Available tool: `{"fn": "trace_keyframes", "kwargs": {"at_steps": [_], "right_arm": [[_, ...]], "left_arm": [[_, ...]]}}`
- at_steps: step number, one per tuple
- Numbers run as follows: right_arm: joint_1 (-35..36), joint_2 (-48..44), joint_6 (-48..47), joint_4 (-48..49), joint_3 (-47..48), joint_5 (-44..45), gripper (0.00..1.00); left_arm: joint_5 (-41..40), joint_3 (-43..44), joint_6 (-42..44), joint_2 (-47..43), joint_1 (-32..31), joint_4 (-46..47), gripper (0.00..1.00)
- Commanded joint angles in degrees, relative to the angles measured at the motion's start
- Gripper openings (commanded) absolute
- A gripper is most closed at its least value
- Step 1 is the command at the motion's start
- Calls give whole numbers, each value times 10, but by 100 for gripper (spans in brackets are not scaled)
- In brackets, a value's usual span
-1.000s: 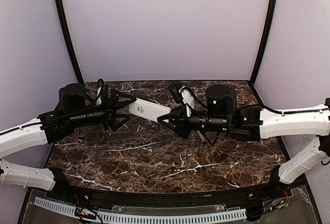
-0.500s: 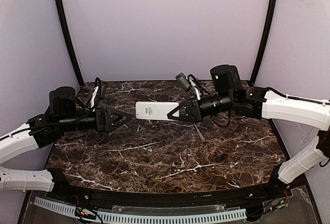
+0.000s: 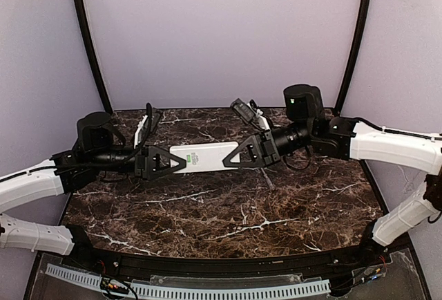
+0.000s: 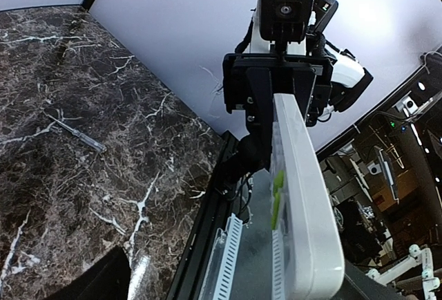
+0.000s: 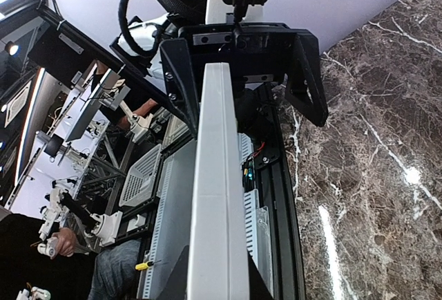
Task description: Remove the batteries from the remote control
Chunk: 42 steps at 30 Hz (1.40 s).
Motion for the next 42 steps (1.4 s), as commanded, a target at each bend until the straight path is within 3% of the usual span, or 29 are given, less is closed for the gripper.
{"fn": "trace_keyframes", "kwargs": {"at_steps": [1, 10, 18, 24, 29, 32, 35, 37, 40, 42], "right_arm": [[-2, 3, 29, 84, -9, -30, 0], [-2, 18, 38, 90, -9, -6, 0], [-2, 19, 34, 87, -9, 12, 0], [-2, 25, 36, 82, -8, 15, 0], [-2, 34, 37, 80, -7, 24, 0], [-2, 36, 39, 80, -7, 37, 0], [-3, 36, 42, 78, -7, 55, 0], [-4, 38, 44, 75, -5, 64, 10], [-7, 36, 47, 68, -6, 79, 45], [-10, 28, 47, 63, -10, 94, 57]], "left_arm": [[52, 9, -45, 19, -1, 87, 88], [73, 4, -140, 66, -1, 210, 75], [82, 21, -136, 90, -1, 195, 65], [81, 33, -125, 90, -1, 162, 51], [75, 33, -129, 94, -1, 150, 27], [72, 29, -138, 95, -1, 151, 7], [66, 27, -147, 93, -1, 152, 1], [58, 25, -154, 91, -1, 154, 0], [43, 22, -163, 85, -1, 158, 0], [25, 20, -166, 78, -1, 146, 0]]}}
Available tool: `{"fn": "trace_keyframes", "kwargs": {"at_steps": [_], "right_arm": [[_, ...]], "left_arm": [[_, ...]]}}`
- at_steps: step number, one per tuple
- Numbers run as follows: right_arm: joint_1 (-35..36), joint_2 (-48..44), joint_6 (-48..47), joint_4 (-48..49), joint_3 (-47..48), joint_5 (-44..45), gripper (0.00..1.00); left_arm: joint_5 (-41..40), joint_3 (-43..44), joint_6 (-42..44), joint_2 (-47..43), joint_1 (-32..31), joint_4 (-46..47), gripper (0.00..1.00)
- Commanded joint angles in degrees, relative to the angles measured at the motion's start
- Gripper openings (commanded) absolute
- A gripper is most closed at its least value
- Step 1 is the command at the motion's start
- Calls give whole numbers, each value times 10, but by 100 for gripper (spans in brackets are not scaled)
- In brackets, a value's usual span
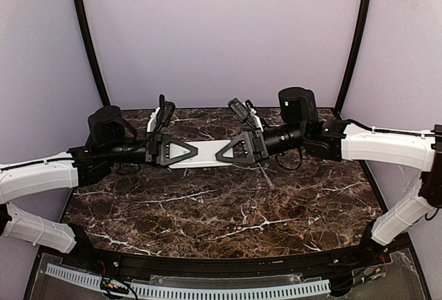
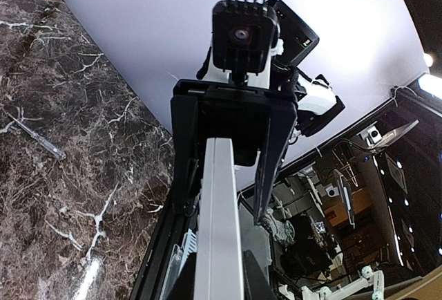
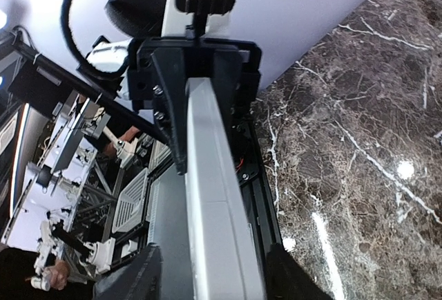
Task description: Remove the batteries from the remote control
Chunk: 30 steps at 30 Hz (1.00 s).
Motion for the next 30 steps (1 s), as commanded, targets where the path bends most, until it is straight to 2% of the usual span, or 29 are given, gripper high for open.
{"fn": "trace_keyframes", "kwargs": {"at_steps": [1, 6, 9, 12, 18, 21, 25, 30], "right_arm": [[-9, -10, -2, 2, -6, 57, 62], [-22, -39, 0, -16, -28, 103, 80], [-31, -57, 9, -21, -47, 133, 82], [-36, -69, 16, -25, -59, 156, 83], [-42, -57, 35, -40, -61, 190, 83], [-45, -45, 55, -46, -59, 197, 82], [-47, -44, 77, -58, -60, 220, 89], [-60, -24, 88, -78, -60, 213, 85]], "left_arm": [[-36, -1, -19, -22, -1, -13, 0], [-79, 4, -10, -31, -1, -72, 0], [-105, 32, 0, -19, -1, -144, 0], [-170, 78, 40, 5, -1, -284, 0], [-232, 131, 92, 35, 0, -421, 0], [-205, 123, 82, 33, 5, -389, 0], [-164, 109, 59, 40, 12, -345, 0], [-147, 103, 50, 50, 19, -326, 0]]}}
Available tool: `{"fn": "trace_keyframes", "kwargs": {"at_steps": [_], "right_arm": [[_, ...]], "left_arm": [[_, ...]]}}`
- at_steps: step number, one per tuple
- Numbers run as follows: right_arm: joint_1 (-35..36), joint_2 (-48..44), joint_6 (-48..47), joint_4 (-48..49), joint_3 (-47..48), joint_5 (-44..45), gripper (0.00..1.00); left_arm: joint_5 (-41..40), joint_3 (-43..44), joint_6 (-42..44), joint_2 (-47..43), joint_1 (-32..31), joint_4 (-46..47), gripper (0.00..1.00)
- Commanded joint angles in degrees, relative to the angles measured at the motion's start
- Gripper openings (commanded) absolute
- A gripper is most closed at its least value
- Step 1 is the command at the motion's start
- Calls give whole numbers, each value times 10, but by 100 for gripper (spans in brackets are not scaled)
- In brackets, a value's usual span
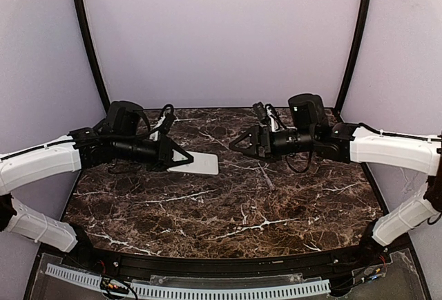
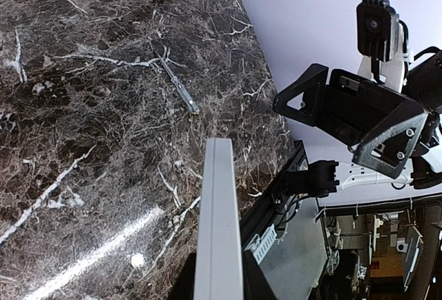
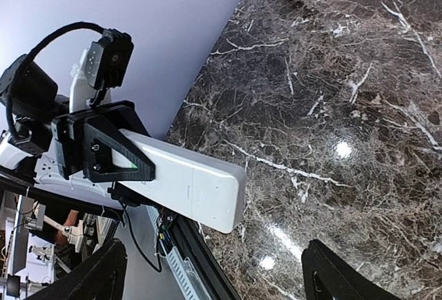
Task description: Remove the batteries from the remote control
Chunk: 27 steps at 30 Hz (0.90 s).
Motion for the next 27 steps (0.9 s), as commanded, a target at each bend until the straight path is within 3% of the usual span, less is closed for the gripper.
{"fn": "trace_keyframes", "kwargs": {"at_steps": [1, 6, 14, 27], "right_arm": [[-17, 24, 19, -16, -8, -6, 84], [-19, 39, 26, 35, -9, -62, 78], [-18, 61, 36, 101, -13, -144, 70], [-8, 75, 54, 132, -18, -163, 59]], "left_arm": [[44, -10, -8, 8, 7, 43, 0], [112, -20, -36, 18, 8, 114, 0], [148, -20, -75, 33, 8, 186, 0], [157, -30, -102, 43, 8, 234, 0]]}}
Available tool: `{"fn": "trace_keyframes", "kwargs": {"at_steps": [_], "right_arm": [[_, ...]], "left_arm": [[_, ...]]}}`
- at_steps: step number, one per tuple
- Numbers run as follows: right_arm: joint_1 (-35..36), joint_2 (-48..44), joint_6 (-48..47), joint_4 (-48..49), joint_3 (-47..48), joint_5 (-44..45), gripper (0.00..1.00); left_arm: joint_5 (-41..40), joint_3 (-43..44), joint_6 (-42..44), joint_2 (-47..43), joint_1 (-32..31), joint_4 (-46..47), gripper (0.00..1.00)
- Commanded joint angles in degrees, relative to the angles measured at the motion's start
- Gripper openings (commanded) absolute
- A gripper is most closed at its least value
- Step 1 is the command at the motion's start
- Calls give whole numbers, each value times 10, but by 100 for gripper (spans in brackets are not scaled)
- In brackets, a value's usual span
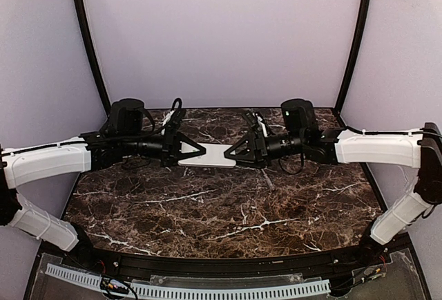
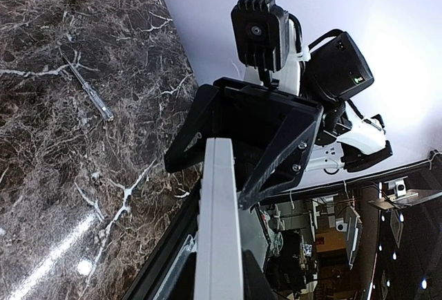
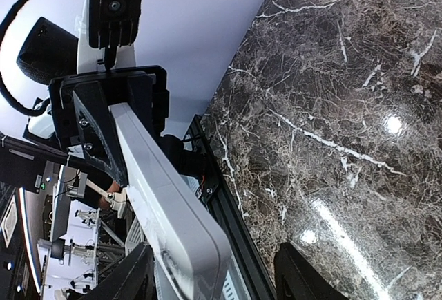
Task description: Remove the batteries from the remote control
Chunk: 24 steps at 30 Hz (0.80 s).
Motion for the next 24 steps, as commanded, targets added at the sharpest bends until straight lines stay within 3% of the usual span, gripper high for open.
{"fn": "trace_keyframes", "kwargs": {"at_steps": [1, 24], "right_arm": [[5, 8, 12, 37, -6, -12, 58], [20, 27, 27, 59, 4, -19, 40]], "left_arm": [[15, -9, -7, -4, 1, 39, 0], [17, -23, -8, -11, 0, 52, 0]]}}
